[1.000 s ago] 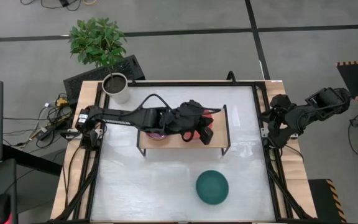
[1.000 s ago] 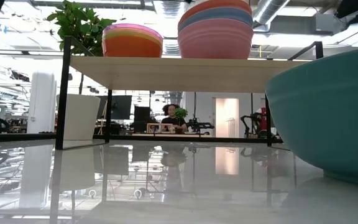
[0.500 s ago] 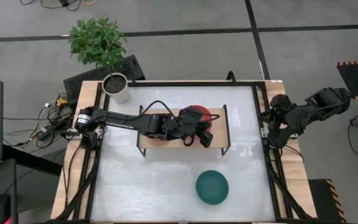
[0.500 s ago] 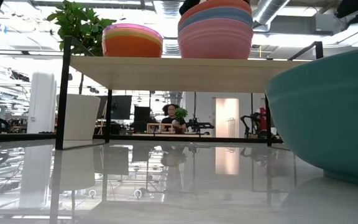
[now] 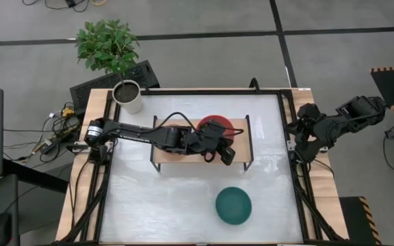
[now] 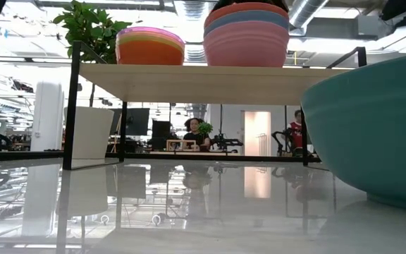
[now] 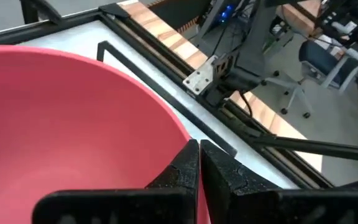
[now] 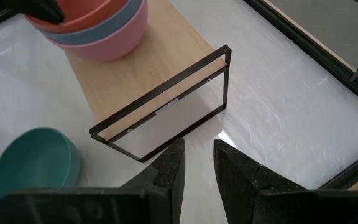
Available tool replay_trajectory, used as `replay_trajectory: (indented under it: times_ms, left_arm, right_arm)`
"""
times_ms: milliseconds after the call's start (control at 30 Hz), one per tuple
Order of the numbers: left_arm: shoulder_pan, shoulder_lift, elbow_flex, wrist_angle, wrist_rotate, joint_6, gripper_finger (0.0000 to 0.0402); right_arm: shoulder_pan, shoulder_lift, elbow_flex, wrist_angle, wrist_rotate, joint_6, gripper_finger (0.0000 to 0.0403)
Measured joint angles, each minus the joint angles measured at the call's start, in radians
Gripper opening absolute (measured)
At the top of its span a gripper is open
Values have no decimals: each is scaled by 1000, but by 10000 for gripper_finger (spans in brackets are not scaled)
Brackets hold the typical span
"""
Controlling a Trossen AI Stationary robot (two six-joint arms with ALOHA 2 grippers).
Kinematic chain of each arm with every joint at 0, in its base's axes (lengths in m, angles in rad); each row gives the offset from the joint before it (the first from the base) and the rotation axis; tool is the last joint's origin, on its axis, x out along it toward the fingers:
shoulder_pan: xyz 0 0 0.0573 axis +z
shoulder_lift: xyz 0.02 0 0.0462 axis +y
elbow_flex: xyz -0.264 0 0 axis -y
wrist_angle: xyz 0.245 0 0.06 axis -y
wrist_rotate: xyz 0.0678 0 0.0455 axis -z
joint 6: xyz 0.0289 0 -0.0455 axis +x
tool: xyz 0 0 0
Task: Place and stack bowls onto a shelf
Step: Stack the large orange bowl on top of the blue bowl on the shelf, then stack the large green bowl on top of the orange bowl on the shelf
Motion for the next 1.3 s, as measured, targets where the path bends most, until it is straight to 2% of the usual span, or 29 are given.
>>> replay_trajectory:
  times_ms: [100, 267, 433, 567, 767, 867, 1167, 1300]
  left_arm:
    - [0, -3, 46, -2, 34, 31, 0]
    - [-41, -10, 127, 12, 186, 120, 0]
    - [-138, -7, 130, -28, 214, 126, 0]
    - [-217, 2, 129, -86, 162, 18, 0]
    - [-318, 25, 107, -214, -108, -105, 0]
    - [-341, 51, 108, -233, -110, -101, 6]
    - [-345, 186, 108, -213, 88, -117, 89]
    - [-340, 248, 108, -221, 117, -144, 131]
  right_arm:
    - [0, 0, 0, 0, 0, 0, 113]
    - [0, 0, 0, 0, 0, 0, 113]
    - [0, 0, 0, 0, -1, 0, 113]
    - [0, 0, 0, 0, -1, 0, 113]
    - [0, 0, 0, 0, -1, 0, 113]
    - [0, 0, 0, 0, -2, 0, 113]
    - [0, 0, 0, 1, -2, 1, 113]
    - [0, 0, 0, 1, -2, 1, 113]
